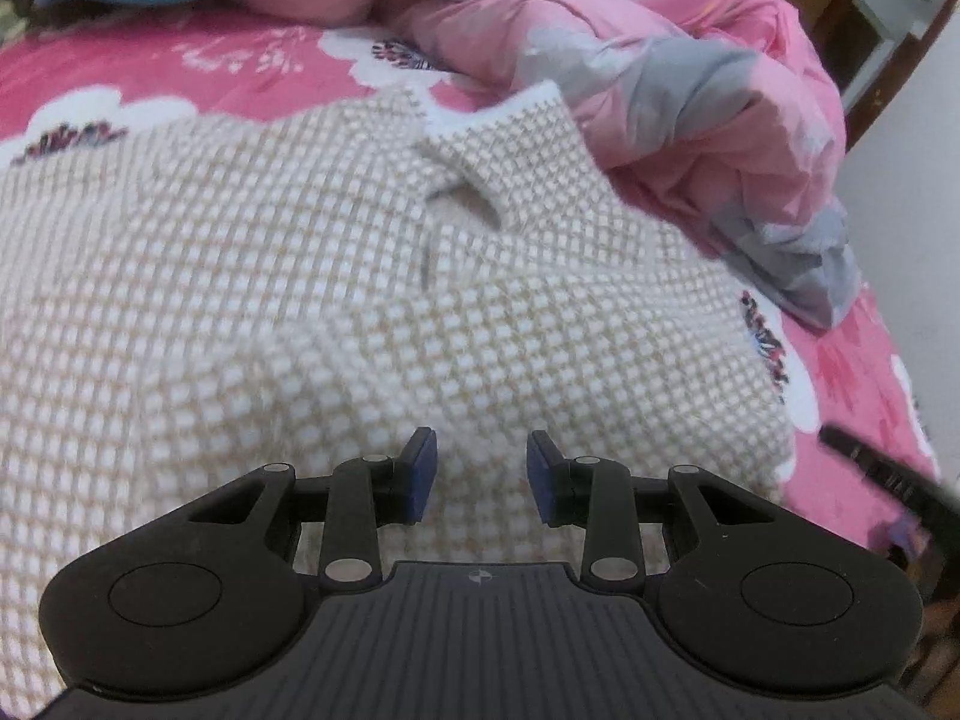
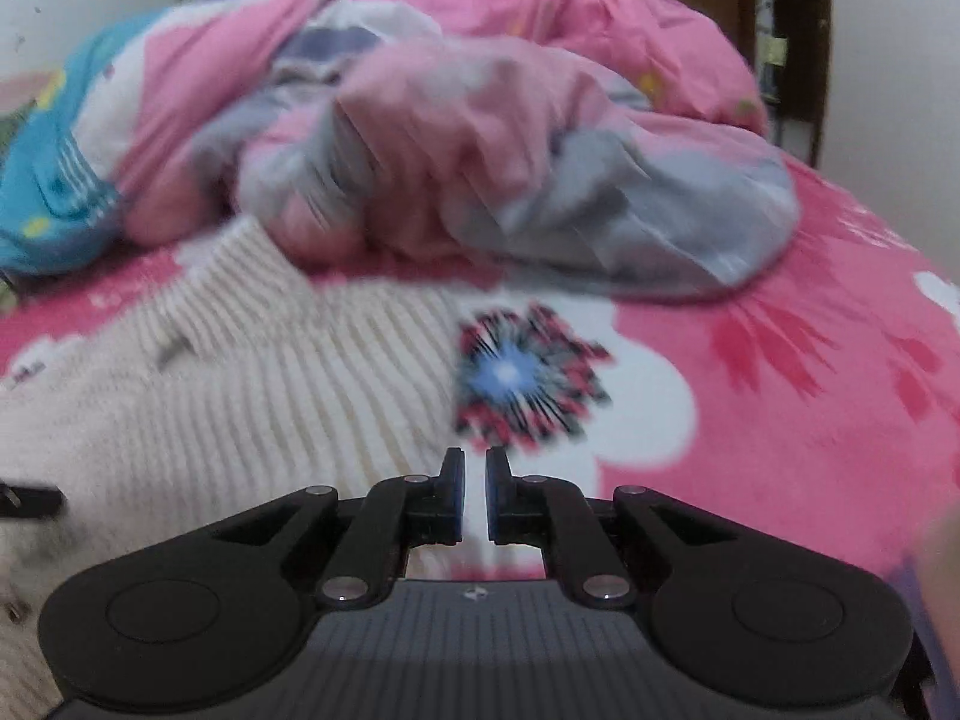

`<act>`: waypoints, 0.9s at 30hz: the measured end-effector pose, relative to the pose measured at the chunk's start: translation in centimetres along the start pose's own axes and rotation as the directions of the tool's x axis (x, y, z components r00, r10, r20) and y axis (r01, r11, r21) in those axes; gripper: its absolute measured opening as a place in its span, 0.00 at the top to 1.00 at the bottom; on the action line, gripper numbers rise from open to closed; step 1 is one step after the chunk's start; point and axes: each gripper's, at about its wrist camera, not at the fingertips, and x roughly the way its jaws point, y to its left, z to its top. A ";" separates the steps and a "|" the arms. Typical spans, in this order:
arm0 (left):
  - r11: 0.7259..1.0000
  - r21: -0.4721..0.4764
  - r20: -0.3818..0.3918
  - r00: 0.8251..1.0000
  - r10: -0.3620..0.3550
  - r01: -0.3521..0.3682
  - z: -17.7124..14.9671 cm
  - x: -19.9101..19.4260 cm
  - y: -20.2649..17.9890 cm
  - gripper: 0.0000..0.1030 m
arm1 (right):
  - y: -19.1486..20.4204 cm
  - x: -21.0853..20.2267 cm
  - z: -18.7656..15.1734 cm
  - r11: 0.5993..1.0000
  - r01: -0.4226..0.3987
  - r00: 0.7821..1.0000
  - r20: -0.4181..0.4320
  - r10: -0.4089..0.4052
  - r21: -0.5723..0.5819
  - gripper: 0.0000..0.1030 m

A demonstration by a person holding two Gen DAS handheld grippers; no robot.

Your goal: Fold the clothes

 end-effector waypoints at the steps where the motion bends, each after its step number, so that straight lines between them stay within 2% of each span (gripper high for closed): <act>1: 1.000 0.008 -0.001 1.000 0.020 -0.020 0.1 0.5 0.0 0.68 | 0.0 0.6 0.9 1.000 -0.021 1.000 0.004 0.021 -0.010 0.93; 5: 0.992 0.037 0.016 0.992 0.123 -0.124 0.3 2.5 0.4 0.68 | 0.7 3.4 3.0 0.991 -0.113 0.994 -0.004 0.113 -0.066 0.93; 8: 0.991 0.001 0.028 0.990 0.137 -0.137 0.5 3.5 1.5 0.68 | 1.4 6.4 3.8 0.978 -0.182 0.983 -0.016 0.181 -0.102 0.93; 9: 0.991 -0.007 0.034 0.990 0.137 -0.137 0.6 3.6 1.7 0.68 | 1.7 7.5 3.9 0.973 -0.200 0.980 -0.025 0.199 -0.115 0.90; 11: 0.991 -0.014 0.048 0.990 0.136 -0.135 0.6 3.8 2.0 0.68 | 2.2 11.0 3.6 0.970 -0.192 0.980 -0.080 0.182 -0.150 0.84; 13: 0.991 -0.024 0.059 0.989 0.134 -0.132 0.7 4.0 2.2 0.68 | 2.0 13.7 3.1 0.974 -0.181 0.981 -0.095 0.168 -0.138 0.84; 16: 0.991 -0.064 0.066 0.990 0.121 -0.117 0.6 2.5 2.5 0.68 | 2.6 12.4 4.6 0.981 -0.159 0.984 -0.104 0.148 -0.114 0.83; 18: 0.990 -0.106 0.075 0.992 0.102 -0.094 0.0 0.9 2.7 0.68 | 2.6 10.0 5.2 0.980 -0.182 0.982 -0.072 0.176 -0.081 0.82; 20: 0.982 -0.180 0.073 0.995 0.066 -0.052 -1.3 -1.4 3.5 0.65 | 3.6 7.9 5.5 0.965 -0.237 0.971 -0.063 0.231 -0.114 0.80; 22: 0.967 -0.253 0.060 0.998 0.032 -0.016 -3.0 -3.3 4.3 0.63 | 5.3 6.3 5.8 0.935 -0.311 0.950 -0.076 0.302 -0.172 0.74; 23: 0.956 -0.294 0.049 0.999 0.013 0.002 -3.9 -4.0 4.8 0.62 | 6.8 6.1 5.9 0.904 -0.370 0.929 -0.106 0.355 -0.216 0.66; 24: 0.943 -0.332 0.041 0.999 0.002 0.011 -4.7 -4.4 5.3 0.62 | 8.4 6.1 6.0 0.863 -0.433 0.901 -0.143 0.409 -0.260 0.62; 25: 0.930 -0.367 0.036 0.999 0.001 0.013 -5.4 -4.6 5.9 0.62 | 10.2 6.2 6.0 0.815 -0.494 0.869 -0.184 0.459 -0.303 0.61; 27: 0.900 -0.435 0.026 1.000 -0.003 0.014 -6.8 -4.9 7.1 0.62 | 14.2 6.7 6.1 0.687 -0.612 0.791 -0.284 0.543 -0.392 0.56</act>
